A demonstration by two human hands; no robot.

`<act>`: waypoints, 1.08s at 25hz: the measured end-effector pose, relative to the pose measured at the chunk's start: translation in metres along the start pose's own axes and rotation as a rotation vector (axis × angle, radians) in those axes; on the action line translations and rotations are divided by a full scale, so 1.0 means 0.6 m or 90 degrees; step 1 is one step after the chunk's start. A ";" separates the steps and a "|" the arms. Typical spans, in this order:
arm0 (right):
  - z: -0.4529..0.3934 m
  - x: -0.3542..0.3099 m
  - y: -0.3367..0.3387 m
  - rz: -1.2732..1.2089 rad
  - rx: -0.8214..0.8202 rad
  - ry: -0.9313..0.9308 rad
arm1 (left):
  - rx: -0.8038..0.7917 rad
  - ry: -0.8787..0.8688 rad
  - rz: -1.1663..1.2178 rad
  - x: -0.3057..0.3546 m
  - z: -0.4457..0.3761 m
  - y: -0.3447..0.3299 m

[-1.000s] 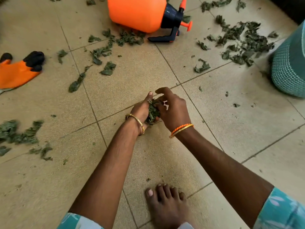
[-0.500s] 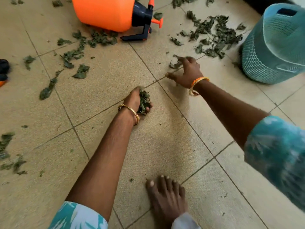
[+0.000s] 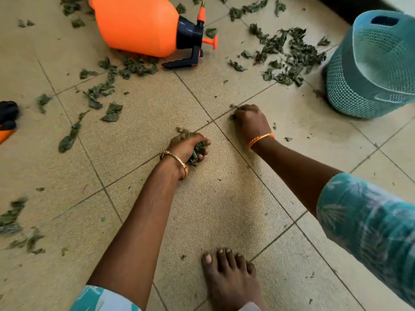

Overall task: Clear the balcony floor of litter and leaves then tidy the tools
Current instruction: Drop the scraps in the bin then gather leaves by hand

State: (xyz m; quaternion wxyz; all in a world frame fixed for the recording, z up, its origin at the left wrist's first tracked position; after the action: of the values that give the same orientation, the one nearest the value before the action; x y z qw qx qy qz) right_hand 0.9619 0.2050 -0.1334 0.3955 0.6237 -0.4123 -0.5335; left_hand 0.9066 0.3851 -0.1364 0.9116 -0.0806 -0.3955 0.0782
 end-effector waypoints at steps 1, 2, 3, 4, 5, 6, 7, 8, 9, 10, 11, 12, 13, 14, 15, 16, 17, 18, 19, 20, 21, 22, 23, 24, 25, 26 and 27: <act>0.006 0.002 0.007 -0.036 0.006 -0.041 | 0.006 0.001 -0.009 -0.004 0.004 -0.001; 0.014 0.002 0.017 -0.086 0.009 -0.084 | 0.008 0.009 -0.012 -0.011 0.008 -0.003; 0.025 -0.004 0.029 -0.148 0.011 -0.119 | 0.003 0.020 -0.009 -0.017 0.013 -0.008; 0.042 -0.017 0.041 -0.218 0.012 -0.140 | -0.005 0.030 -0.008 -0.022 0.019 -0.013; 0.064 -0.032 0.053 -0.303 0.008 -0.159 | -0.012 0.035 -0.011 -0.024 0.027 -0.018; 0.087 -0.044 0.063 -0.396 0.003 -0.188 | -0.018 0.035 -0.016 -0.022 0.036 -0.024; 0.109 -0.057 0.073 -0.499 -0.009 -0.221 | -0.029 0.030 -0.019 -0.016 0.047 -0.031; 0.128 -0.067 0.083 -0.591 -0.019 -0.249 | -0.049 0.022 -0.018 -0.008 0.060 -0.041; 0.141 -0.076 0.096 -0.650 -0.018 -0.265 | -0.072 0.009 -0.021 0.001 0.075 -0.052; 0.148 -0.082 0.115 -0.659 -0.004 -0.261 | -0.086 -0.008 -0.034 0.013 0.095 -0.064; 0.147 -0.086 0.136 -0.622 0.009 -0.236 | -0.085 -0.021 -0.060 0.025 0.111 -0.076; 0.142 -0.090 0.162 -0.555 0.017 -0.199 | -0.069 -0.031 -0.089 0.038 0.125 -0.087; 0.135 -0.091 0.188 -0.475 0.019 -0.160 | -0.042 -0.037 -0.118 0.053 0.139 -0.098; 0.129 -0.084 0.210 -0.401 0.014 -0.129 | -0.019 -0.040 -0.149 0.066 0.148 -0.108; 0.123 -0.064 0.225 -0.333 -0.004 -0.104 | -0.007 -0.039 -0.182 0.079 0.156 -0.121; 0.118 -0.035 0.230 -0.265 -0.033 -0.083 | -0.003 -0.034 -0.215 0.093 0.158 -0.135; 0.114 0.002 0.223 -0.197 -0.071 -0.070 | -0.002 -0.028 -0.246 0.104 0.156 -0.147; 0.114 0.043 0.211 -0.132 -0.118 -0.074 | 0.000 -0.024 -0.277 0.115 0.149 -0.158; 0.123 0.082 0.193 -0.083 -0.163 -0.096 | 0.002 -0.018 -0.319 0.122 0.140 -0.166; 0.136 0.114 0.170 -0.049 -0.200 -0.120 | 0.006 -0.007 -0.365 0.123 0.130 -0.173; 0.149 0.135 0.147 -0.022 -0.213 -0.131 | 0.011 0.007 -0.401 0.123 0.118 -0.177; 0.159 0.142 0.125 -0.001 -0.215 -0.129 | 0.024 0.018 -0.418 0.119 0.107 -0.176; 0.165 0.140 0.104 0.010 -0.216 -0.120 | 0.052 0.024 -0.412 0.114 0.096 -0.170; 0.167 0.130 0.087 0.012 -0.212 -0.117 | 0.086 0.024 -0.388 0.105 0.085 -0.160; 0.164 0.122 0.071 0.002 -0.199 -0.124 | 0.120 0.022 -0.357 0.094 0.074 -0.150; 0.157 0.112 0.059 -0.015 -0.182 -0.140 | 0.150 0.020 -0.322 0.079 0.064 -0.139; 0.146 0.102 0.048 -0.032 -0.171 -0.163 | 0.178 0.017 -0.279 0.063 0.057 -0.125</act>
State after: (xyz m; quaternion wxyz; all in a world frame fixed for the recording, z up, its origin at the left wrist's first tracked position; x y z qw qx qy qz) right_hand 0.8781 0.1329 -0.1380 0.4062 0.5025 -0.3689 -0.6681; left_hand 0.9130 0.3229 -0.0710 0.9143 0.1325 -0.3767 -0.0681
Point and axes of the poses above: each hand's wrist, its own z-axis away from the middle knuckle, its own y-axis out of the back of the hand, x = y × z, the point moved 6 cm from there along -z, towards the middle knuckle, and after that the axes turned 1 degree about -y, right-handed, at the moved point
